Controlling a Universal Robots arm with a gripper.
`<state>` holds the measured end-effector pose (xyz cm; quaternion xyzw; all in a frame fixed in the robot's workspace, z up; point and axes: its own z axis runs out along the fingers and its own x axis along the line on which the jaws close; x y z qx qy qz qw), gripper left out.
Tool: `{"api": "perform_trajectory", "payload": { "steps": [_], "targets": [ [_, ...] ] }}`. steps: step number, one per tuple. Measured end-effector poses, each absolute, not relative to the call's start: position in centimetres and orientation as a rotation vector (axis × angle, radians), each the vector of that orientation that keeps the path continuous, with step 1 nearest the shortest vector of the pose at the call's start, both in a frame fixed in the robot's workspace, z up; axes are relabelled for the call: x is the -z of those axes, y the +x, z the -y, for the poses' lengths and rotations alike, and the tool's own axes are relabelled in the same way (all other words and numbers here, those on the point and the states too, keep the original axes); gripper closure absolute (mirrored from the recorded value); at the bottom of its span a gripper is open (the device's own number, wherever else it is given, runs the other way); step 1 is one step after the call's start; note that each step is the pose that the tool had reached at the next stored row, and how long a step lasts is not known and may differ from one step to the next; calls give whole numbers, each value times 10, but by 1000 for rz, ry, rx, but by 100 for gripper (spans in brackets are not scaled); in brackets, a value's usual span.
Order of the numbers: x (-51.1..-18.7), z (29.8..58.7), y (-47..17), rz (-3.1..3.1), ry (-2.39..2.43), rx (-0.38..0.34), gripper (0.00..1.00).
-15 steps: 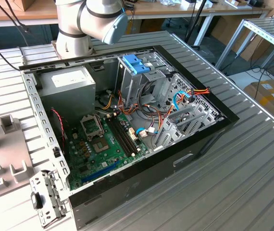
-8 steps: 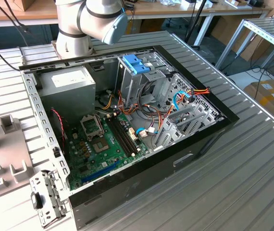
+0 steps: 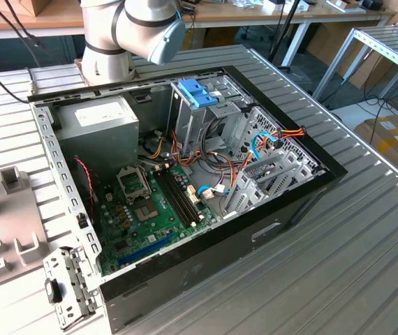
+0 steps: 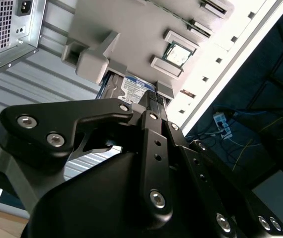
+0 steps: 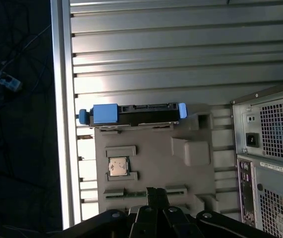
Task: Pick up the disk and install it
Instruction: 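Reach for the disk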
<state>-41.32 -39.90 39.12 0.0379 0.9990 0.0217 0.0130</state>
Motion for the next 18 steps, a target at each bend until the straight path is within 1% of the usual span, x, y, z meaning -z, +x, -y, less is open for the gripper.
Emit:
{"api": "perform_trajectory", "payload": {
  "steps": [18],
  "targets": [
    [-391,399,-423,-3112,118,-68,89]
  ]
}}
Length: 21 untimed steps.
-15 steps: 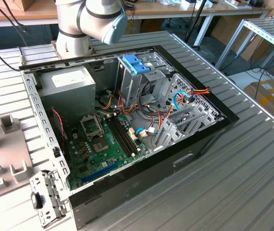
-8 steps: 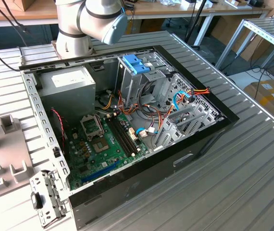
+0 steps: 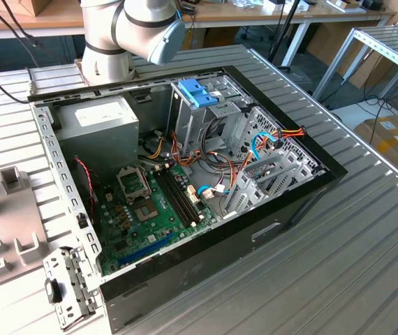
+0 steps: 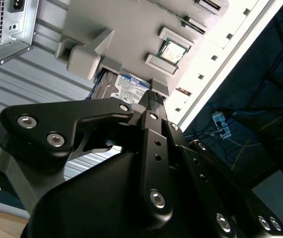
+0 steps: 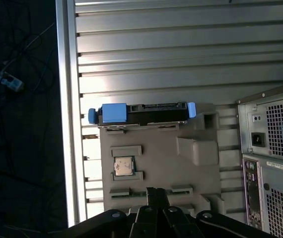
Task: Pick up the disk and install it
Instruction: 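Reach for the disk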
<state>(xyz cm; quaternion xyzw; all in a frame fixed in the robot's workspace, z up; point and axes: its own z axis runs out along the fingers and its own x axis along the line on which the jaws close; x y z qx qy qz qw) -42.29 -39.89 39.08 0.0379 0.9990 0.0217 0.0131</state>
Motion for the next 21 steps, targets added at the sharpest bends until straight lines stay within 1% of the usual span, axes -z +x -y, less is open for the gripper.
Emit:
{"api": "perform_trajectory", "payload": {
  "steps": [5,21],
  "targets": [
    [-390,399,-436,-3113,118,-68,89],
    [-390,399,-445,-3112,118,-68,89]
  ]
}}
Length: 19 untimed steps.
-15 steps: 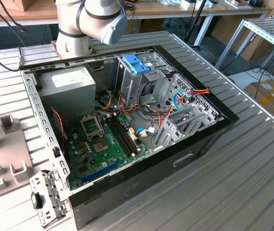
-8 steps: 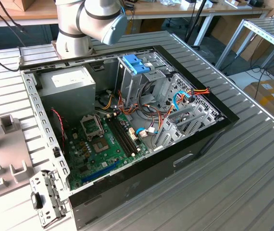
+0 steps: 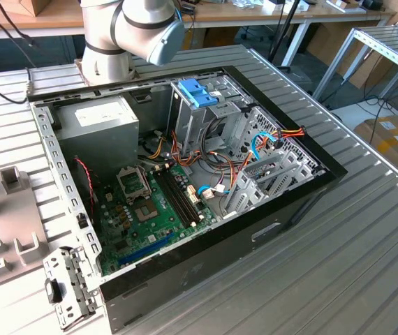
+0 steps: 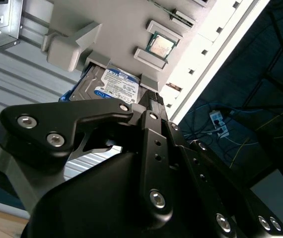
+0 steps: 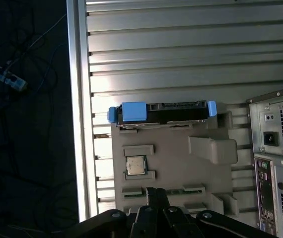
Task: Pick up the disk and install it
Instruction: 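Reach for the disk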
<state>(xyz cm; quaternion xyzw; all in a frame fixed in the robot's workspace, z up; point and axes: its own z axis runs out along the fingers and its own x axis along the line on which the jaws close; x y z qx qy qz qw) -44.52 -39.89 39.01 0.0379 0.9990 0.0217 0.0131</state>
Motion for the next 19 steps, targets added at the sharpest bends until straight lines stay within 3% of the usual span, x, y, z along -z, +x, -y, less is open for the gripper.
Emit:
{"api": "perform_trajectory", "payload": {
  "steps": [19],
  "targets": [
    [-390,399,-460,-3112,118,-68,89]
  ]
}}
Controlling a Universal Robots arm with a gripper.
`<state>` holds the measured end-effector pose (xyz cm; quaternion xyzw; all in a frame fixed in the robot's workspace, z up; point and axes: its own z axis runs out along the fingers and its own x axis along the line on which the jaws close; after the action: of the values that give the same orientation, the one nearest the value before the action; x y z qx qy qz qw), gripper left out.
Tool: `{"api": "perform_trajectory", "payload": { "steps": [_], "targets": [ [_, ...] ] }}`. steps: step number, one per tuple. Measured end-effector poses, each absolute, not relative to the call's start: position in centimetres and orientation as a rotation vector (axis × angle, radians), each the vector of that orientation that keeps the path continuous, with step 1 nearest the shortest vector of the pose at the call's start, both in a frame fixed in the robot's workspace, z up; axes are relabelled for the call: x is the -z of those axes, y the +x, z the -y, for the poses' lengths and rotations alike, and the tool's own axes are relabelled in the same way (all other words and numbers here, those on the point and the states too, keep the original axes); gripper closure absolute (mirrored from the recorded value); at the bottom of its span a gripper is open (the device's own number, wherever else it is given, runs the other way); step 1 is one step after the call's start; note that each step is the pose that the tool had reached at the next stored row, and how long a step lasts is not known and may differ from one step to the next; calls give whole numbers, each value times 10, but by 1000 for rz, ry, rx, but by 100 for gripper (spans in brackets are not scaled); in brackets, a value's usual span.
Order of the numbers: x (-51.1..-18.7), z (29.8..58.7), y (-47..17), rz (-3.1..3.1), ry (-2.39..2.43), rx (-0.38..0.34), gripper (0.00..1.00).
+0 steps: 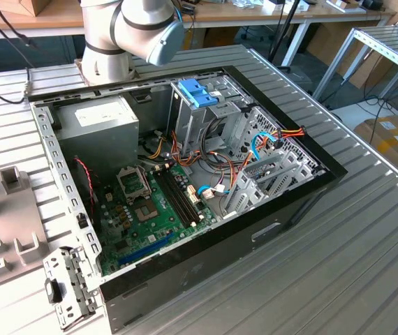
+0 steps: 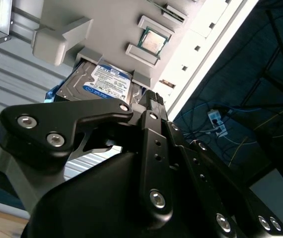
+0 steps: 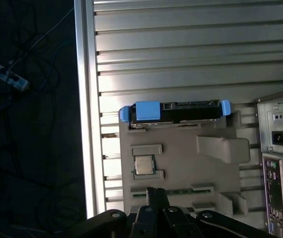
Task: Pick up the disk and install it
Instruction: 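Reach for the disk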
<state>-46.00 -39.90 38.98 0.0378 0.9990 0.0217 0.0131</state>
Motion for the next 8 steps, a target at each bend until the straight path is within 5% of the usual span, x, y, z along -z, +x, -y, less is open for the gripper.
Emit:
{"api": "perform_trajectory", "payload": {
  "steps": [8],
  "targets": [
    [-390,399,-465,-3113,118,-68,89]
  ]
}}
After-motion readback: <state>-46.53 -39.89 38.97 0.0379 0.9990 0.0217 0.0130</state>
